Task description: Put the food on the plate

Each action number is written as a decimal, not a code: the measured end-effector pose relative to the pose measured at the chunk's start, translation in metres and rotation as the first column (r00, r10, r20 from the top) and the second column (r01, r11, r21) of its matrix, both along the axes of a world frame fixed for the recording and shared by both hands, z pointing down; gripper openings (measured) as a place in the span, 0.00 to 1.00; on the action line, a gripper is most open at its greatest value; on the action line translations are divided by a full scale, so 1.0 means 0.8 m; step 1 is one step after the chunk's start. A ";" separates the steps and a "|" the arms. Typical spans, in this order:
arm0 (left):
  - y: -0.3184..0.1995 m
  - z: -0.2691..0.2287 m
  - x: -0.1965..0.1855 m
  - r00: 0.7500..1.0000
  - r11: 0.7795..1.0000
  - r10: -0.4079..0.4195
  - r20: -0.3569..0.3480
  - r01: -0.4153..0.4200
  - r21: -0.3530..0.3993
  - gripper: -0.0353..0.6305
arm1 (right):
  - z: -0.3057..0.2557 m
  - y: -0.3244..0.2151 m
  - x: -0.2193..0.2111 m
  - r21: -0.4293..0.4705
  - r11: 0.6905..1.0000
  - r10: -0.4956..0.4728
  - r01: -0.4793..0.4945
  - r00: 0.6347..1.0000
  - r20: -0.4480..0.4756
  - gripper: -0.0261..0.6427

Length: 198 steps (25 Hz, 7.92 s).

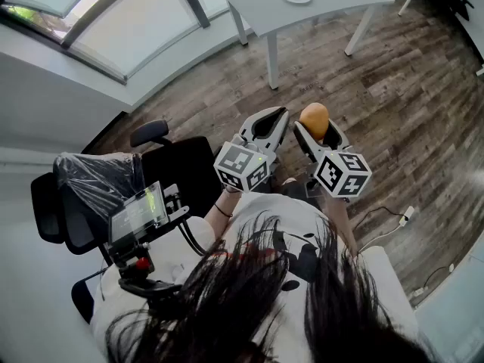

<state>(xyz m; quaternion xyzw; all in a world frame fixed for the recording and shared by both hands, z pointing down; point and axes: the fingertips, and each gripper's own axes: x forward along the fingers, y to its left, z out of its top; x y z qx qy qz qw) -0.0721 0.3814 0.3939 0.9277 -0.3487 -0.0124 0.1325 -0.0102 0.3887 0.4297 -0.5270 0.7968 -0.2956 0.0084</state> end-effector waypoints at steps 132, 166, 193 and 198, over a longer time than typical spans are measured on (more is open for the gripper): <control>-0.655 0.051 0.181 0.988 0.988 -0.013 0.155 0.036 -0.148 0.06 | 0.057 -0.663 0.209 -0.175 0.984 -0.003 0.012 0.998 0.055 0.58; -0.785 0.078 0.083 0.988 0.977 -0.085 0.126 0.108 -0.186 0.06 | 0.232 -0.820 0.095 -0.424 0.884 -0.332 0.195 0.902 -0.276 0.58; -0.790 0.079 0.076 0.986 0.973 -0.108 0.129 0.131 -0.189 0.06 | 0.219 -0.835 0.087 -0.421 0.881 -0.352 0.217 0.894 -0.276 0.58; -0.789 0.079 0.077 0.986 0.973 -0.107 0.128 0.130 -0.188 0.06 | 0.190 -0.835 0.089 -0.374 0.902 -0.316 0.216 0.921 -0.230 0.58</control>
